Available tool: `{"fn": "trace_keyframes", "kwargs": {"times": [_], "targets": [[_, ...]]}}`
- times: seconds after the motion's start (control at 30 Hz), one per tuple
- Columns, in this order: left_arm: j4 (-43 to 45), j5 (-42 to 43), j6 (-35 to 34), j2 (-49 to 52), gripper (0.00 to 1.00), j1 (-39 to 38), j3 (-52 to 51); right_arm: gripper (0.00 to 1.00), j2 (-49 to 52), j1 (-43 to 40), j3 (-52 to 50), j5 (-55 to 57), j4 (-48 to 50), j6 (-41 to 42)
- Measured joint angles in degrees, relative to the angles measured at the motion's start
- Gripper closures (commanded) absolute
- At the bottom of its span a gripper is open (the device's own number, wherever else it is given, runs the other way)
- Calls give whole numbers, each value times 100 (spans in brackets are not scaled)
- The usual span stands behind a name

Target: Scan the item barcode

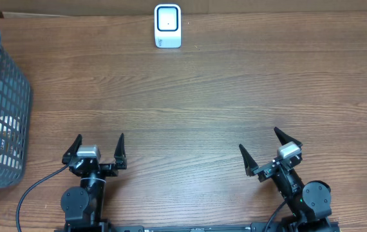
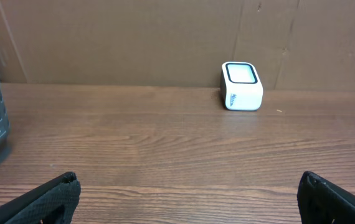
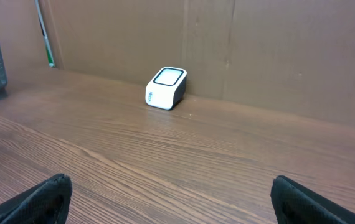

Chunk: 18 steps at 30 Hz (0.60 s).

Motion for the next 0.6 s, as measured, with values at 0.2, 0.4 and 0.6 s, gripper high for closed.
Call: {"fn": "trace_keyframes", "kwargs": {"times": [0.2, 0.4, 0.6], "targets": [[0, -2, 0, 0, 0, -2, 0, 0, -11, -284, -109, 17, 337, -2], [0, -2, 0, 0, 0, -2, 0, 0, -11, -289, -118, 17, 341, 0], [0, -2, 2, 0, 0, -2, 0, 0, -11, -289, -118, 17, 341, -4]]}}
